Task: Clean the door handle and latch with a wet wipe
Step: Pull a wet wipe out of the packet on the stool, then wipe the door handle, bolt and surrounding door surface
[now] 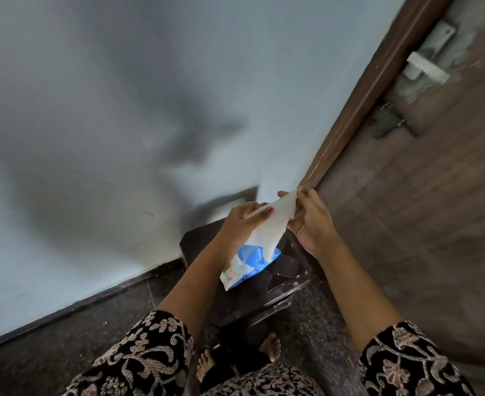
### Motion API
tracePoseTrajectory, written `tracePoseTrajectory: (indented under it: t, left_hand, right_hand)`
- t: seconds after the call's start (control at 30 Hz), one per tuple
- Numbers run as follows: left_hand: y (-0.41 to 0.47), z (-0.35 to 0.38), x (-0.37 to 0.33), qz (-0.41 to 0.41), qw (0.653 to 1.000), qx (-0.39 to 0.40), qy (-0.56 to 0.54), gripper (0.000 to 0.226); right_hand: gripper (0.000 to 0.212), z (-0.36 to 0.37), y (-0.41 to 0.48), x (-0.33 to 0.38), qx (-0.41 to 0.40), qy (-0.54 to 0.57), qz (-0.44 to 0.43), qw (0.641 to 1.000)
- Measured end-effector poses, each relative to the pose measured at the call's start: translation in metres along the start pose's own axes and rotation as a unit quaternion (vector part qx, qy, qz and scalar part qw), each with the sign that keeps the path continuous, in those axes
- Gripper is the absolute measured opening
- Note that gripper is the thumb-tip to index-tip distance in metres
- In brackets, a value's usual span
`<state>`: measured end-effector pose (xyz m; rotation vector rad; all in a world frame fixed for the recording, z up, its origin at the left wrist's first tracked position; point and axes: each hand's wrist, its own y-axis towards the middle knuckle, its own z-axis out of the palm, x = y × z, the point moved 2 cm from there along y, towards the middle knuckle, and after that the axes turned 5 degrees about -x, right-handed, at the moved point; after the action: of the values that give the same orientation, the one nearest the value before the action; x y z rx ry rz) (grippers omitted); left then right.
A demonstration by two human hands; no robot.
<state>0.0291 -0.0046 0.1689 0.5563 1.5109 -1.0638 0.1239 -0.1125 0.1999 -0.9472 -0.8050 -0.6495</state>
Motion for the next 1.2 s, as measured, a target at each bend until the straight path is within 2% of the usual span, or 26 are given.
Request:
tracePoseTrajectory:
  t: [0.2,0.33,0.47,0.6,0.67,0.77,0.87,0.93,1.0,1.1,1.13,1.2]
  left_hand:
    - [0.007,0.022,-0.037,-0.033,0.996,-0.027,-0.076,0.024]
    - [0.017,0.043,-0.059,-0.023,0.999,-0.013,-0.047,0.023]
    - [0.025,0.075,-0.081,0.007,0.997,-0.069,-0.018,0.027]
    - [0.031,0.115,-0.095,0.034,0.995,-0.094,-0.016,0.029]
    - [0.031,0.136,-0.103,0.042,0.994,-0.093,-0.032,0.028]
    - [0.037,0.166,-0.11,0.052,0.991,-0.107,-0.062,0.031]
    - [0.038,0.191,-0.119,0.022,0.985,-0.134,-0.103,0.03]
    - [0.038,0.203,-0.123,0.009,0.982,-0.136,-0.133,0.029]
    - [0.037,0.214,-0.131,0.017,0.983,-0.127,-0.128,0.029]
    - [0.034,0.229,-0.142,0.026,0.991,-0.091,-0.094,0.029]
    - [0.031,0.233,-0.146,0.034,0.994,-0.078,-0.072,0.026]
    - [0.029,0.237,-0.151,0.066,0.995,-0.045,-0.066,0.025]
  right_hand:
    - [0.022,-0.011,0.007,0.041,-0.037,-0.081,-0.058,0.994]
    - [0.021,-0.029,0.015,0.073,-0.039,-0.081,-0.074,0.993]
    - [0.017,-0.061,0.018,0.103,-0.047,-0.133,-0.114,0.983]
    - [0.004,-0.108,0.026,0.133,-0.147,-0.194,-0.197,0.95]
    - [0.007,-0.129,0.033,0.141,-0.172,-0.159,-0.174,0.956]
    - [0.019,-0.144,0.035,0.143,-0.158,-0.125,-0.099,0.974]
    - [0.038,-0.152,0.027,0.141,-0.155,-0.111,-0.028,0.981]
    - [0.058,-0.156,0.016,0.138,-0.091,-0.105,0.073,0.988]
    - [0.072,-0.159,0.009,0.144,-0.01,-0.129,0.121,0.984]
    - [0.072,-0.161,0.007,0.166,-0.003,-0.128,0.088,0.988]
    - [0.066,-0.161,0.006,0.175,-0.016,-0.115,0.061,0.991]
    - [0.04,-0.161,0.004,0.192,-0.019,-0.09,0.006,0.996]
